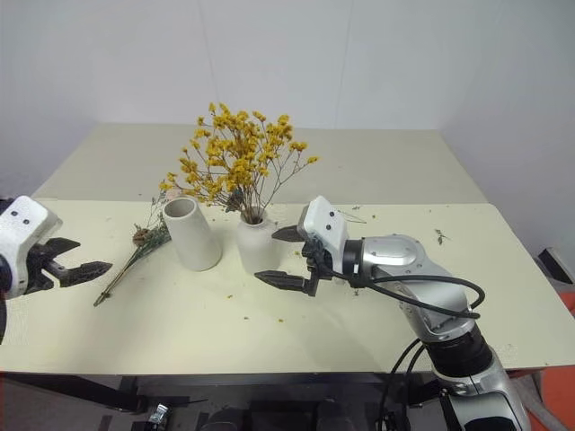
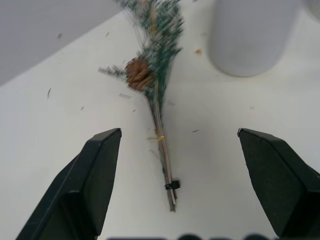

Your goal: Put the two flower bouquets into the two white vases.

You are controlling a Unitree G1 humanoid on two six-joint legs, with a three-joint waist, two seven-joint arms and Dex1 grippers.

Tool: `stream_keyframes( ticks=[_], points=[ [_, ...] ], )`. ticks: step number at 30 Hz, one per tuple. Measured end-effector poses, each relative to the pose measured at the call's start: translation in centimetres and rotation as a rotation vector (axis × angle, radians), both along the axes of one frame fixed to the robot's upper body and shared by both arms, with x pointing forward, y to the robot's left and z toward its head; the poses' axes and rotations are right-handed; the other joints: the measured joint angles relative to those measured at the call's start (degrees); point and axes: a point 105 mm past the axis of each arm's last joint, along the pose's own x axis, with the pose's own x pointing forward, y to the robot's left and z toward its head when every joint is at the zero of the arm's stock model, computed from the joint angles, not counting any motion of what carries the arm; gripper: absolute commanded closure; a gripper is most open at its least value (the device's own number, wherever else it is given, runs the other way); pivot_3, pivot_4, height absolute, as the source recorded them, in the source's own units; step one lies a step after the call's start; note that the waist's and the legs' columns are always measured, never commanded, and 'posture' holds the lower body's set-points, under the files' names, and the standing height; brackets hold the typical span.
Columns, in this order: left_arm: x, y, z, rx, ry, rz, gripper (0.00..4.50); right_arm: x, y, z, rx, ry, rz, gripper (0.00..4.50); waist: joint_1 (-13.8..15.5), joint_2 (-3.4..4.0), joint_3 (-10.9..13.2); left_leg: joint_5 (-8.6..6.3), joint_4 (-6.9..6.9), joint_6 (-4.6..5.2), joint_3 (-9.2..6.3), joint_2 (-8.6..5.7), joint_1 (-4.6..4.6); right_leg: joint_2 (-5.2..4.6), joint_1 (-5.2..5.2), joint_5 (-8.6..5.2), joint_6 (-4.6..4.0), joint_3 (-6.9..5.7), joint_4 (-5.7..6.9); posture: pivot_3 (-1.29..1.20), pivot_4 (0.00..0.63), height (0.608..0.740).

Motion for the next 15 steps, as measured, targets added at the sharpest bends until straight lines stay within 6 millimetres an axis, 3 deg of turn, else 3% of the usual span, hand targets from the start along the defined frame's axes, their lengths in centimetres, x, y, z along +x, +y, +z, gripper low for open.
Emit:
stream_keyframes(
  ticks=[5,11,15],
  points=[
    [3.0,0.2,-1.4,-0.059,0.066,0.097,0.45,0.2,0.4,0.2,0.007,-0.010,-0.008,0.04,0.4,-0.02,0.0,0.00,0.00,0.00,0.00,-0.04,-0.03,0.01,-0.01,0.08,-0.11,0.01,0.01,0.00,0.150,0.740],
    [7.0,-0.2,-4.9,-0.117,0.178,0.168,0.45,0.4,0.5,0.4,0.011,-0.021,-0.020,0.04,0.8,-0.05,0.0,0.00,0.02,0.00,-0.01,-0.08,-0.06,0.01,-0.01,0.10,-0.14,0.01,0.03,0.00,0.150,0.740],
    [9.3,-0.1,-6.9,-0.132,0.202,0.210,1.31,0.5,0.5,0.5,0.013,-0.027,-0.027,0.00,1.0,-0.07,0.0,0.00,0.04,0.00,-0.02,-0.11,-0.12,-0.01,-0.03,0.22,-0.33,0.01,0.02,0.00,0.150,0.740]
  ],
)
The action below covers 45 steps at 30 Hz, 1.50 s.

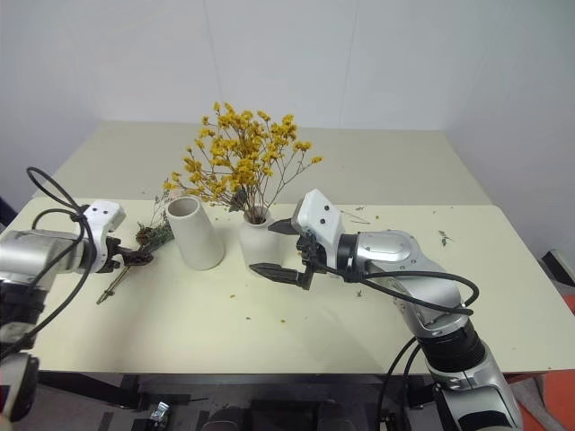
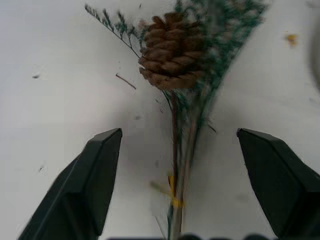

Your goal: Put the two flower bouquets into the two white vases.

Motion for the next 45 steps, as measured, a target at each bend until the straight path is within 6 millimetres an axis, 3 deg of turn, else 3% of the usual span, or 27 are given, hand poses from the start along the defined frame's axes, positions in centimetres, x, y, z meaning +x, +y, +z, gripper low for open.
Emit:
stream_keyframes(
  ticks=[5,10,15,20,23,27,29,33,39,45],
  points=[
    [1.6,-0.2,0.0,0.007,-0.026,0.003,2.97,0.0,0.0,0.2,0.003,-0.012,-0.013,0.00,0.0,-0.02,0.0,0.00,0.01,0.00,-0.01,-0.03,0.05,-0.03,0.03,-0.02,0.04,0.00,0.05,0.00,0.150,0.740],
    [1.8,-0.3,-0.1,0.000,-0.030,-0.001,4.46,-0.2,-0.2,0.2,-0.020,-0.017,-0.022,0.00,-0.2,-0.03,0.0,0.00,0.01,0.00,-0.01,-0.03,0.07,-0.03,0.03,-0.03,0.05,0.02,0.09,0.00,0.150,0.740],
    [0.8,1.5,0.8,0.031,-0.069,0.057,4.49,-0.2,-0.8,-0.3,-0.047,-0.005,-0.053,0.00,-0.6,-0.03,0.0,0.00,0.01,0.00,-0.02,-0.01,-0.01,-0.03,-0.04,-0.01,0.01,0.02,0.08,0.00,0.150,0.740],
    [0.6,2.5,5.5,0.053,-0.242,0.110,4.49,0.0,-1.6,-0.2,-0.057,-0.008,-0.075,0.00,-0.1,-0.04,0.0,0.00,0.04,0.00,-0.03,-0.03,-0.02,-0.06,-0.01,-0.02,0.06,0.00,0.07,0.00,0.150,0.740],
    [0.7,1.8,8.6,0.035,-0.361,0.090,4.49,0.0,-1.9,-0.2,-0.072,-0.004,-0.067,0.00,0.2,-0.04,0.0,0.00,0.04,0.00,-0.04,-0.05,-0.07,-0.08,0.00,-0.01,0.06,-0.03,0.03,0.00,0.150,0.740],
    [0.4,-0.9,14.2,-0.020,-0.569,-0.023,4.49,0.7,-4.2,0.2,-0.110,-0.006,-0.107,0.00,0.2,-0.05,0.0,0.00,0.08,0.00,-0.05,-0.15,-0.16,-0.19,0.00,0.04,0.11,-0.04,-0.06,0.00,0.150,0.740],
    [0.3,-1.8,15.6,-0.042,-0.627,-0.063,4.49,1.1,-5.1,0.6,-0.114,-0.013,-0.128,0.00,0.1,-0.05,0.0,0.00,0.08,0.00,-0.04,-0.17,-0.15,-0.20,0.01,0.04,0.12,-0.02,-0.06,0.00,0.150,0.740],
    [0.3,-4.9,17.1,-0.170,-0.699,-0.189,4.49,1.8,-7.2,3.3,-0.131,-0.083,-0.144,0.00,0.0,-0.05,0.0,0.00,0.08,0.00,-0.04,-0.15,-0.09,-0.16,0.02,0.03,0.15,-0.02,-0.03,0.00,0.150,0.740],
    [0.3,-6.6,18.1,-0.226,-0.737,-0.269,4.49,2.5,-9.1,6.8,-0.145,-0.185,-0.153,0.00,-0.5,-0.06,0.0,0.00,0.08,0.00,-0.04,-0.17,-0.12,-0.18,0.01,0.06,0.12,0.01,-0.06,0.00,0.150,0.740],
    [0.4,-7.6,18.8,-0.244,-0.768,-0.304,4.49,3.2,-9.8,14.0,-0.096,-0.405,-0.182,0.00,-0.5,-0.05,0.0,0.00,0.07,0.00,-0.03,-0.15,-0.10,-0.16,0.01,0.05,0.12,0.02,-0.07,0.00,0.150,0.740]
  ],
)
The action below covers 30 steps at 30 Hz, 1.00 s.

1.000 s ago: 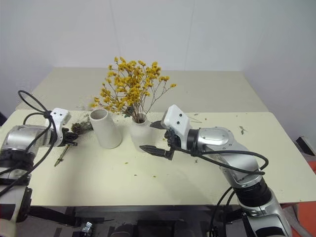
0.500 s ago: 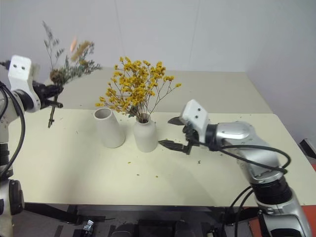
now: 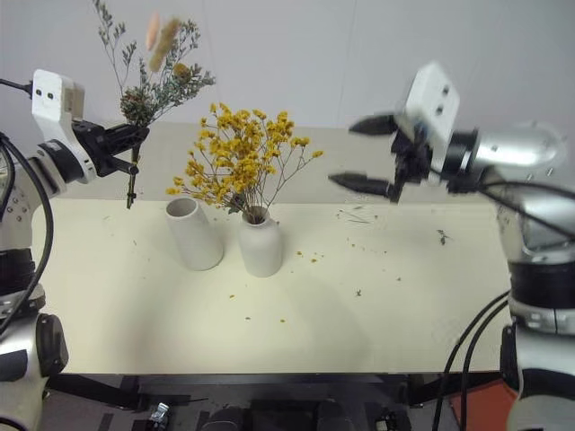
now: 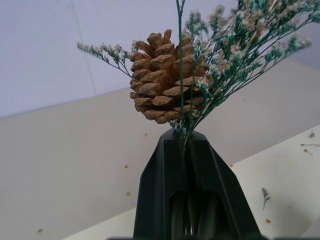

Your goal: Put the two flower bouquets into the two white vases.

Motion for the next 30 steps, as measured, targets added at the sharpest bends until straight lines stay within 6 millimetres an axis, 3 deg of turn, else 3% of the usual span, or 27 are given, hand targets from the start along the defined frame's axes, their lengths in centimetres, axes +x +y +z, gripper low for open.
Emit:
stream_keyframes(
  ticks=[3,9,18,30],
  points=[
    [0.1,-1.0,0.8,-0.026,-0.032,-0.039,4.49,0.7,1.0,2.3,0.030,-0.056,0.018,0.00,-0.1,0.00,0.0,0.00,0.00,0.00,0.00,0.00,-0.01,-0.01,0.00,0.01,-0.02,-0.01,0.00,0.00,0.150,0.740],
    [0.1,-2.2,2.5,-0.118,-0.094,-0.093,4.49,3.1,5.0,2.6,0.069,-0.029,0.076,0.00,-0.7,0.01,0.0,0.00,0.00,0.00,-0.01,-0.01,-0.11,-0.03,-0.11,0.05,-0.04,0.00,0.08,0.00,0.150,0.740],
    [-0.1,-2.1,2.6,-0.143,-0.100,-0.112,4.49,3.8,10.3,5.3,0.186,-0.038,0.125,0.00,-1.0,0.03,0.0,0.00,-0.01,-0.01,-0.02,-0.04,-0.14,-0.07,-0.20,0.08,-0.07,-0.01,0.26,0.00,0.150,0.740],
    [-0.7,-1.4,1.9,-0.129,-0.078,-0.089,4.49,4.8,9.0,6.2,0.242,-0.021,0.045,0.00,-1.2,0.04,0.0,0.00,-0.01,-0.01,-0.02,-0.05,-0.09,-0.07,-0.21,0.07,-0.06,0.00,0.50,0.00,0.150,0.740]
  ],
)
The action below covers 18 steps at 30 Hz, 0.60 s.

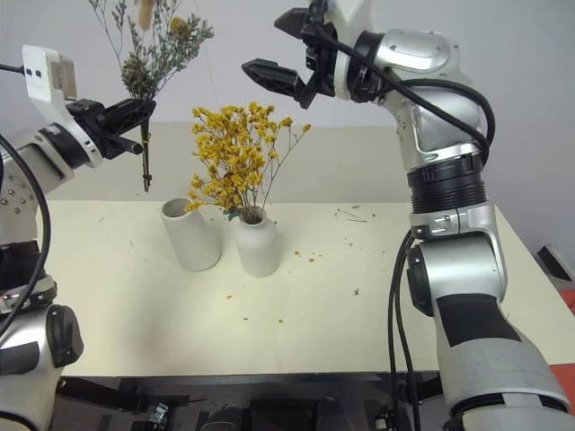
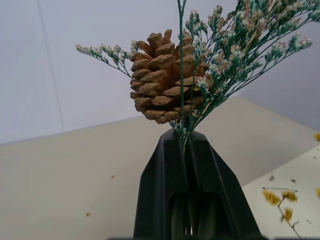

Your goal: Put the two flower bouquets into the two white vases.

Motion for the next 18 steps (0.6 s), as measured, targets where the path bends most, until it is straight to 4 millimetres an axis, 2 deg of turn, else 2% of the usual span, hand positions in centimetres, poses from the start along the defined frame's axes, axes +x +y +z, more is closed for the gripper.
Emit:
stream_keyframes(
  ticks=[7,12,18],
  points=[
    [-0.4,-0.4,-0.5,0.010,0.008,-0.024,4.49,-0.1,3.2,-0.6,0.002,0.089,0.071,0.00,-0.5,0.01,0.0,0.00,-0.01,0.00,0.00,0.02,0.07,0.04,-0.06,-0.03,-0.05,0.03,0.07,0.00,0.150,0.740],
    [-0.1,0.1,-0.7,0.002,0.023,0.002,4.49,-0.2,6.5,-3.2,-0.071,0.204,0.150,0.00,-0.5,0.01,0.0,0.00,-0.01,0.00,0.00,0.02,0.06,0.04,-0.07,-0.03,-0.05,0.02,0.07,0.00,0.150,0.740],
    [0.0,0.6,-0.8,-0.004,0.026,0.034,4.49,-0.5,7.5,-5.2,-0.170,0.282,0.177,0.00,0.0,0.01,0.0,0.00,-0.01,0.00,-0.02,0.00,-0.02,0.02,-0.08,-0.02,-0.04,-0.01,0.06,0.00,0.150,0.740]
  ],
)
